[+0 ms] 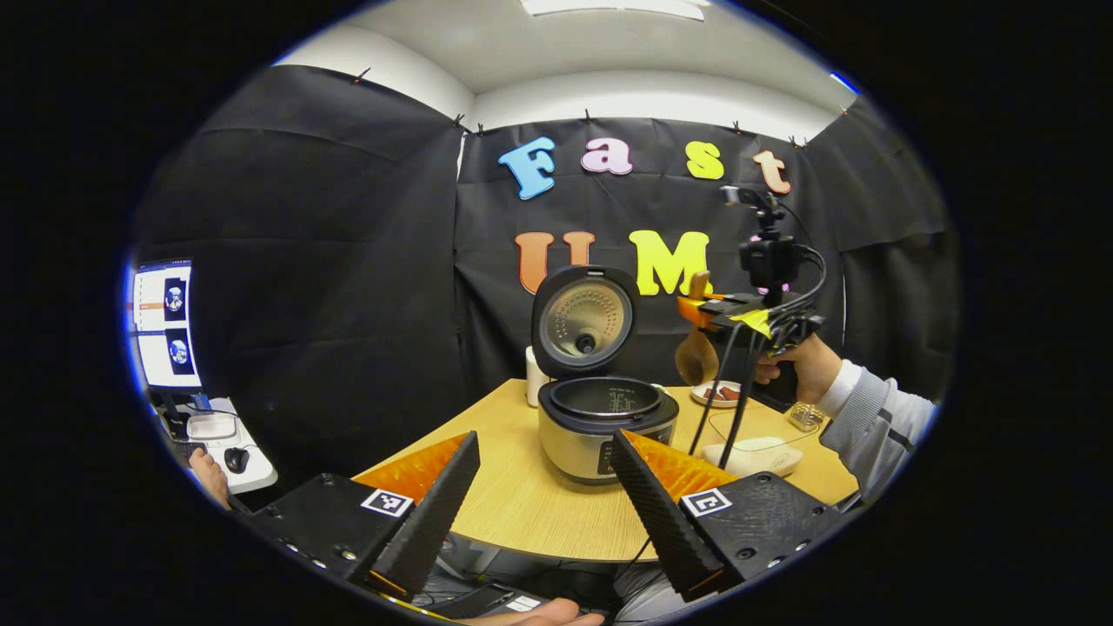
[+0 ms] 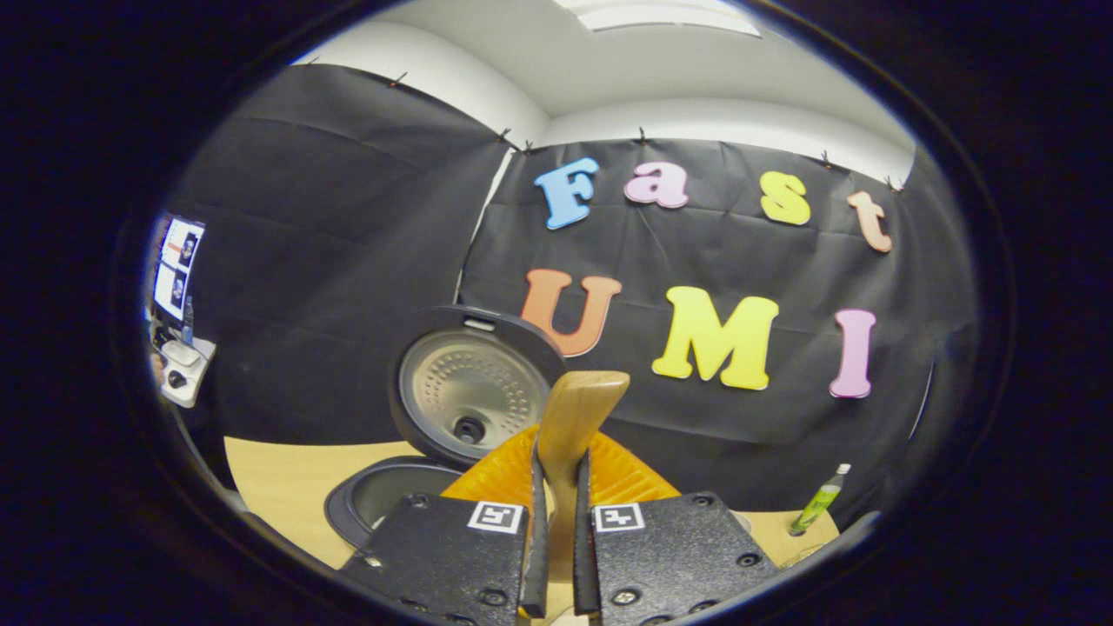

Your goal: Close the left gripper, press the button to open the rice cooker; take a wooden spoon from the chopstick holder with the right hand, scoop a spoonful of rice and pour it into the rice cooker, then put the wooden spoon back into the chopstick holder.

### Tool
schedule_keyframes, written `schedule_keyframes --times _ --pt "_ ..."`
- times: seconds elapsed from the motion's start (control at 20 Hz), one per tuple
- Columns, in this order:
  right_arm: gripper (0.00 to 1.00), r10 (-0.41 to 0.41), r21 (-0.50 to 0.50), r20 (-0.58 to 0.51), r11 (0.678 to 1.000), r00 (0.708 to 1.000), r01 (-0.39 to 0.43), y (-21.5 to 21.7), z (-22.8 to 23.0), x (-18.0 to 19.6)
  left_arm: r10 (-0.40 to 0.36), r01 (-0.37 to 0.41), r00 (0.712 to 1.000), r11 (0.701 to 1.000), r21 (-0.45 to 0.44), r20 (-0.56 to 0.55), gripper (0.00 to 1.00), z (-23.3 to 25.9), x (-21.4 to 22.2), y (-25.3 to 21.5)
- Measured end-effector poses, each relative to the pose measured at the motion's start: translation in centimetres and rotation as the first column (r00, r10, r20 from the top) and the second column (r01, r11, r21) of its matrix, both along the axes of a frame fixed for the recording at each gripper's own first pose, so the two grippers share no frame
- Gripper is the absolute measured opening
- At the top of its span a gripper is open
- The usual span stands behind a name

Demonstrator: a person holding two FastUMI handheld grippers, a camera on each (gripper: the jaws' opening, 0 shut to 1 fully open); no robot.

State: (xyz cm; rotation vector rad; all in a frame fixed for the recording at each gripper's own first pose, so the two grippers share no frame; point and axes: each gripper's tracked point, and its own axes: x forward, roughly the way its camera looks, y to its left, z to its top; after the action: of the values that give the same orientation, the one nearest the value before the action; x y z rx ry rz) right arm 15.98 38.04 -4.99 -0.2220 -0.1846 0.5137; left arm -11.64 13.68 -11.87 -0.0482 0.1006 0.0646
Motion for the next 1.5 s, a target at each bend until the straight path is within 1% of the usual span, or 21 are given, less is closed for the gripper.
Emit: schedule_keyframes --times 0.15,0.35,0.55,0.7,0.85,0.95,1.05,1.2,1.3,1.45,1.5 --pt "0.17 -0.072 0.03 -0.003 0.997 0.997 0.072 -5.6 0.5 1.5 -0.024 0.024 1.0 1.0 -0.001 -0.003 0.97 0.2 1.5 -1.7" --pt "0.17 -0.142 0.1 -0.055 0.984 0.988 0.147 -13.1 0.6 2.8 -0.029 0.027 0.999 0.998 0.049 0.03 0.97 1.3 1.2 -2.9" --pt "0.18 -0.212 0.157 -0.077 0.962 0.974 0.222 -21.4 1.3 4.1 -0.039 0.038 0.998 0.999 0.027 0.055 0.97 2.3 1.5 -4.8" --pt "0.17 -0.215 0.23 -0.097 0.945 0.972 0.232 -26.3 1.8 4.1 -0.028 0.027 0.996 1.0 0.006 0.081 0.97 2.9 2.3 -5.9" --pt "0.17 -0.256 0.243 -0.084 0.932 0.963 0.269 -30.4 1.4 4.6 -0.032 0.03 0.992 0.999 0.018 0.123 0.97 3.8 3.6 -7.3" --pt "0.18 -0.289 0.24 -0.083 0.923 0.954 0.301 -32.5 0.7 5.7 -0.036 0.034 0.99 0.999 0.02 0.135 0.96 4.0 4.4 -8.2" --pt "0.17 -0.303 0.246 -0.106 0.915 0.947 0.32 -34.1 -0.8 7.1 -0.053 0.052 0.99 0.999 0.011 0.127 0.97 3.8 5.5 -9.5" --pt "0.18 -0.306 0.26 -0.152 0.905 0.94 0.336 -35.5 -3.2 9.4 -0.058 0.056 0.99 0.998 0.021 0.13 0.97 4.1 6.6 -10.6" --pt "0.18 -0.32 0.278 -0.174 0.891 0.931 0.359 -36.9 -4.6 10.8 -0.069 0.065 0.989 0.997 0.032 0.129 0.96 4.1 7.2 -11.4" --pt "0.19 -0.345 0.289 -0.207 0.872 0.915 0.394 -37.9 -6.6 12.3 -0.076 0.069 0.989 0.996 0.06 0.127 0.96 4.3 7.5 -11.8" --pt "0.19 -0.34 0.296 -0.221 0.87 0.914 0.395 -38.0 -7.0 12.4 -0.073 0.065 0.988 0.996 0.065 0.134 0.96 4.5 7.5 -11.8"
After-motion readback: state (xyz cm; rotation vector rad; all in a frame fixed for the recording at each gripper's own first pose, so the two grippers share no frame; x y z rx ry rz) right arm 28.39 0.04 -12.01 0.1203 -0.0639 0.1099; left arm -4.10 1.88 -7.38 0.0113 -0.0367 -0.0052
